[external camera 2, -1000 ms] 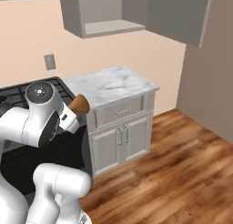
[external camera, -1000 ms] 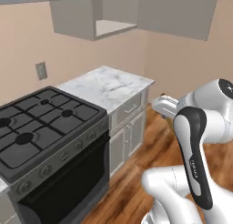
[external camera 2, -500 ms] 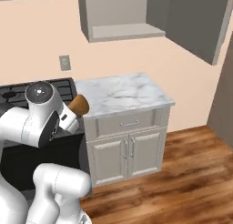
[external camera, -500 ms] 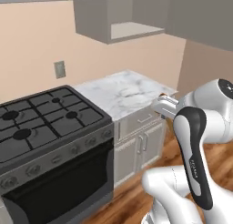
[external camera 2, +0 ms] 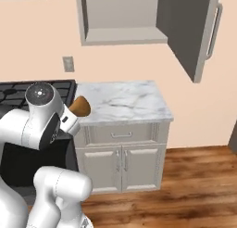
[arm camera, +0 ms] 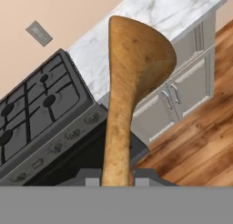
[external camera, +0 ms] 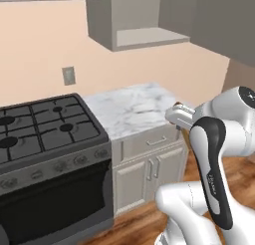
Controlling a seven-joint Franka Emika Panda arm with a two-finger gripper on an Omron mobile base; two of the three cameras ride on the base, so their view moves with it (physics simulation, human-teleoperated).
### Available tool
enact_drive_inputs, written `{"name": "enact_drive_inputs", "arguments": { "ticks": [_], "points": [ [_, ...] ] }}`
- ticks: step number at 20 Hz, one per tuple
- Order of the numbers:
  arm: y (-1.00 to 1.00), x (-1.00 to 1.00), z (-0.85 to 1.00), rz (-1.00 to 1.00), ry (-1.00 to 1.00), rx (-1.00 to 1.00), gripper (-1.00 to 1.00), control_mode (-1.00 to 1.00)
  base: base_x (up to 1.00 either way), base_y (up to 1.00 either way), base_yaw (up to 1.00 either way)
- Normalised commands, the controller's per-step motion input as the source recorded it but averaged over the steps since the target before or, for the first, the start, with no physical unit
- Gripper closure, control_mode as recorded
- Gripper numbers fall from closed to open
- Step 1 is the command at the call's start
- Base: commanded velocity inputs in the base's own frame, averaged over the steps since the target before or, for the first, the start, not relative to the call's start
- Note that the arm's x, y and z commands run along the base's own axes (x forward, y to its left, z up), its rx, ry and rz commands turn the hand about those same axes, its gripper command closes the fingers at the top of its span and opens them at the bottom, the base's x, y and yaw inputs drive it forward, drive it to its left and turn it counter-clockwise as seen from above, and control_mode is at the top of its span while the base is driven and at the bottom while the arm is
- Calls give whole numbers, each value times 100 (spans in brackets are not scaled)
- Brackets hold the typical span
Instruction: Organize the utensils by type. Pick up the wooden spoons from the counter and place them in the open cabinet. Then pick up the metallic utensils from the counter and place them in the open drawer.
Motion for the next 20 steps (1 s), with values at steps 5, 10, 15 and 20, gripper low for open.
{"name": "enact_drive_inputs", "arguments": {
  "ticks": [5, 10, 15, 20],
  "points": [
    [0, 0, 0, 0, 0, 0, 100, 100, 25, -64, 39],
    [0, 0, 0, 0, 0, 0, 100, 100, 34, -55, 37],
    [0, 0, 0, 0, 0, 0, 100, 100, 43, -44, 27],
    [0, 0, 0, 0, 0, 0, 100, 100, 65, -13, 11]
  ]
}}
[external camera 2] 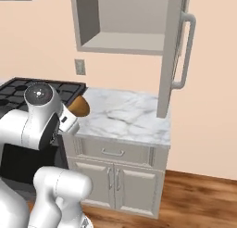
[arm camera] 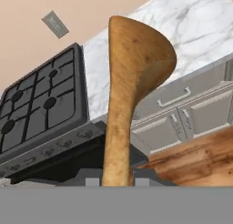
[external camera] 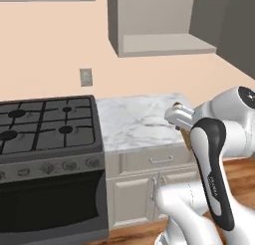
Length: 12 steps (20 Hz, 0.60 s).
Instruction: Organize the utensils by type. Pick up the wooden spoons from the counter and place them in the open cabinet. Then pick up the metallic utensils from the counter and place them in the open drawer.
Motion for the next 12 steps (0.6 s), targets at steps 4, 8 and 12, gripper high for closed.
{"name": "enact_drive_inputs", "arguments": {
  "ticks": [4, 8, 12],
  "points": [
    [0, 0, 0, 0, 0, 0, 100, 100, 69, 0, 5],
    [0, 0, 0, 0, 0, 0, 100, 100, 65, 0, 3],
    [0, 0, 0, 0, 0, 0, 100, 100, 60, 0, 3]
  ]
}}
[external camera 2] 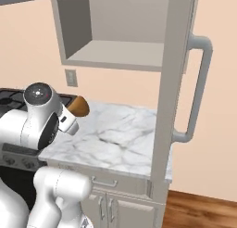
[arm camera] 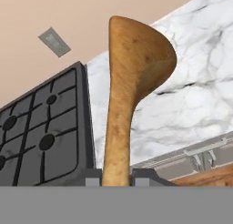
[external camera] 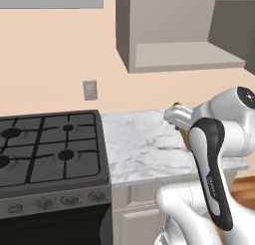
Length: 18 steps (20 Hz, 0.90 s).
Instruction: Organize the utensils by type. Pick up the wooden spoons from the counter and place them in the open cabinet. Then pick up the metallic utensils from the counter and place them in the open drawer.
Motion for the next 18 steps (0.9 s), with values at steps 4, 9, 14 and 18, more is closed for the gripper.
{"name": "enact_drive_inputs", "arguments": {
  "ticks": [4, 9, 14, 18],
  "points": [
    [0, 0, 0, 0, 0, 0, 100, 100, 51, 0, 3],
    [0, 10, 0, 1, 0, -3, 100, -100, 27, 0, 2],
    [0, 2, 4, 2, -3, -19, 100, -100, 0, 0, 0],
    [0, -1, 28, -1, -26, -11, 100, -100, 0, 0, 0]
  ]
}}
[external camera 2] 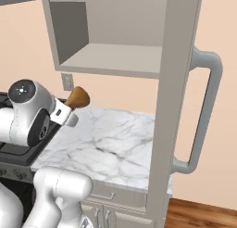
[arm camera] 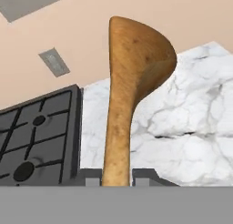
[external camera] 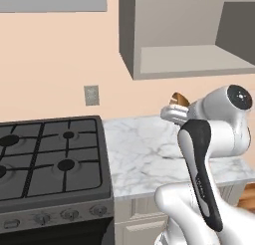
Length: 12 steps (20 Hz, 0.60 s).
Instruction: Organize the utensils by type. Pick up the wooden spoons from the counter and place them in the open cabinet. Then pick up the metallic utensils from the counter and place them in the open drawer.
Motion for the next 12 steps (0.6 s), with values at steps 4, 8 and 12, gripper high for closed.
{"name": "enact_drive_inputs", "arguments": {
  "ticks": [4, 8, 12],
  "points": [
    [0, -30, 52, -4, -40, 1, 100, -100, 0, 0, 0],
    [0, -51, 71, -6, -36, 4, 100, -100, 0, 0, 0],
    [0, -46, 78, -13, -9, 8, 100, -100, 0, 0, 0]
  ]
}}
